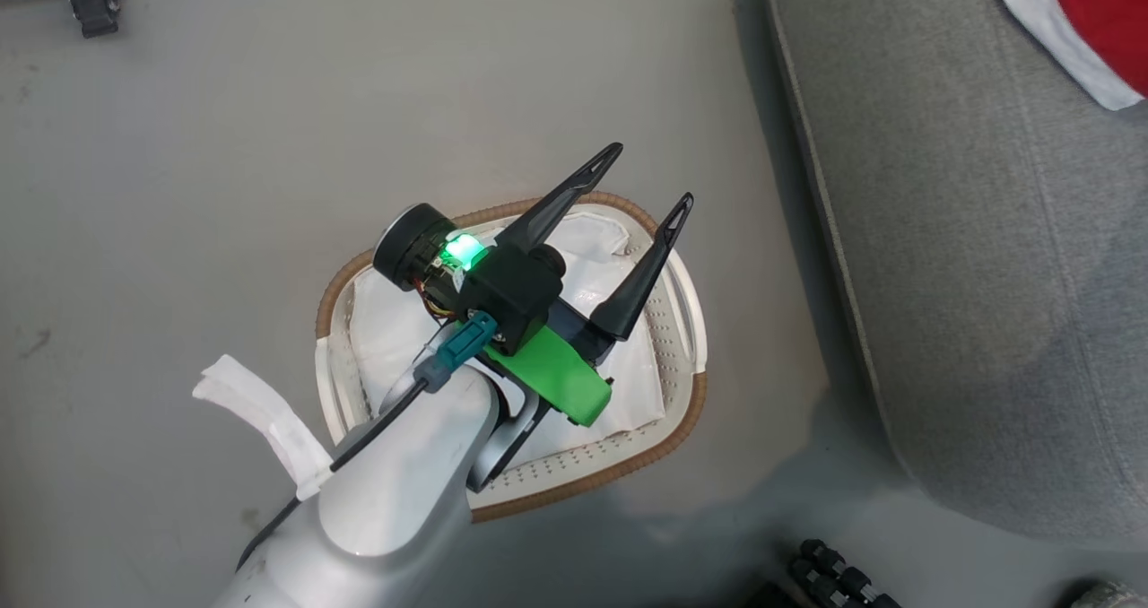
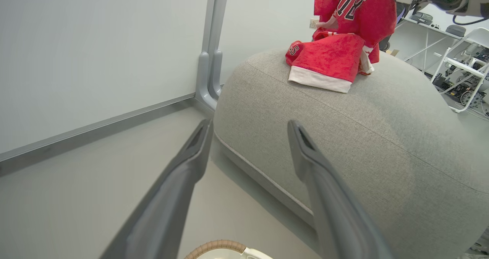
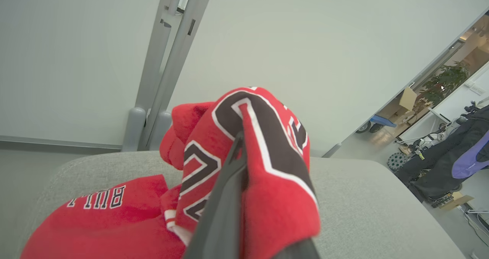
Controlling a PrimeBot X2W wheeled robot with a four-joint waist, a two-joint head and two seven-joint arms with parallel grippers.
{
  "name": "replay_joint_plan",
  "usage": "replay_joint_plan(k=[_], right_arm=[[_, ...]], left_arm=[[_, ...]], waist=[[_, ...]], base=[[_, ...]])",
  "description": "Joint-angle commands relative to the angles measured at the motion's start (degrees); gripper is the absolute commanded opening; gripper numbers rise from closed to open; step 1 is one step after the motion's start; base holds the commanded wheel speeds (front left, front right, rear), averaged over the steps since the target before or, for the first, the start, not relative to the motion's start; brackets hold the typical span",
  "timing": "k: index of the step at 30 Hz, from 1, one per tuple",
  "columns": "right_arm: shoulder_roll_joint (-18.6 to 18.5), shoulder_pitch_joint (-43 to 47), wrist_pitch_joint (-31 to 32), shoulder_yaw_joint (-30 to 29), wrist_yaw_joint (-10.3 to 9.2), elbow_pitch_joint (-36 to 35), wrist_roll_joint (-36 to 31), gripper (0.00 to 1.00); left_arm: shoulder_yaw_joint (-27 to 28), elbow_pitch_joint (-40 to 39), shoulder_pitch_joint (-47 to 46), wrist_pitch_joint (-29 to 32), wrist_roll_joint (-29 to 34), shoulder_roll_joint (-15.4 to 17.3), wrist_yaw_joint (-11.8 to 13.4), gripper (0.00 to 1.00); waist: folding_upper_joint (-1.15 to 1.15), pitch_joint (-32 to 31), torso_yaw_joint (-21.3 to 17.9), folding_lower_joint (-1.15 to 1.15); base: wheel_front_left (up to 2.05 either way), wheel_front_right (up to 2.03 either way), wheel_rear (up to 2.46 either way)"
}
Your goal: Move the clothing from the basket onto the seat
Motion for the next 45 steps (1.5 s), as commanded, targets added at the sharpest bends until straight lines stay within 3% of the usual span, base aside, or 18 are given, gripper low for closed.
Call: replay_joint_plan(k=[1,7,8,9,10,11,19,26,36,45], right_arm=[[1.1,1.6,-0.1,-1.2,-0.08,0.7,-0.3,0.0],[6.7,7.9,-0.1,-7.4,-0.08,2.2,-2.2,0.0],[7.5,9.1,-0.1,-8.3,-0.08,1.8,-2.6,0.06],[7.9,9.7,-0.1,-8.8,-0.08,1.5,-2.8,0.18],[8.7,10.6,-0.1,-9.6,-0.08,0.8,-2.9,0.49],[9.5,11.8,-0.1,-10.2,-0.08,0.0,-2.9,1.0],[14.2,21.2,-0.1,-11.5,-0.08,-7.4,-2.3,1.0],[17.2,31.0,-0.1,-8.4,-0.08,-13.3,-0.7,1.0],[22.2,37.8,-0.1,-0.9,-0.08,-21.8,4.2,1.0],[26.5,41.2,-0.1,5.4,-0.07,-23.7,6.1,1.0]], left_arm=[[0.5,0.0,-0.9,0.0,0.6,0.6,-0.2,1.0],[1.3,0.6,0.6,0.0,0.6,1.0,-0.2,1.0],[1.4,0.7,0.9,0.0,0.5,1.1,-0.2,1.0],[1.5,0.8,1.1,0.0,0.4,1.1,-0.2,1.0],[1.7,0.9,1.3,0.0,0.2,1.1,-0.2,1.0],[2.1,1.0,1.5,0.0,0.1,1.1,-0.2,1.0],[4.6,2.1,4.8,0.0,-0.7,0.7,-0.2,1.0],[9.5,3.1,9.8,0.0,-0.7,-0.1,-0.2,1.0],[23.1,4.6,18.2,0.0,2.6,-1.6,0.0,1.0],[36.3,5.4,24.8,0.0,6.2,-2.8,0.9,1.0]], waist=[[0.11,4.7,4.4,-0.01],[0.11,4.5,4.7,-0.01],[0.11,4.1,4.7,-0.01],[0.11,3.9,4.7,-0.01],[0.11,3.5,4.6,-0.01],[0.11,2.9,4.5,-0.01],[0.11,-3.6,3.4,-0.01],[0.11,-10.7,3.8,-0.01],[0.11,-19.2,8.1,-0.01],[0.11,-24.8,11.0,-0.01]], base=[[0.0,0.0,0.0],[0.0,0.0,0.0],[0.0,0.0,0.0],[0.0,0.0,0.0],[0.0,0.0,0.0],[0.0,0.0,0.0],[0.0,0.0,0.0],[0.0,0.0,0.0],[0.0,0.0,0.0],[0.0,0.0,0.0]])
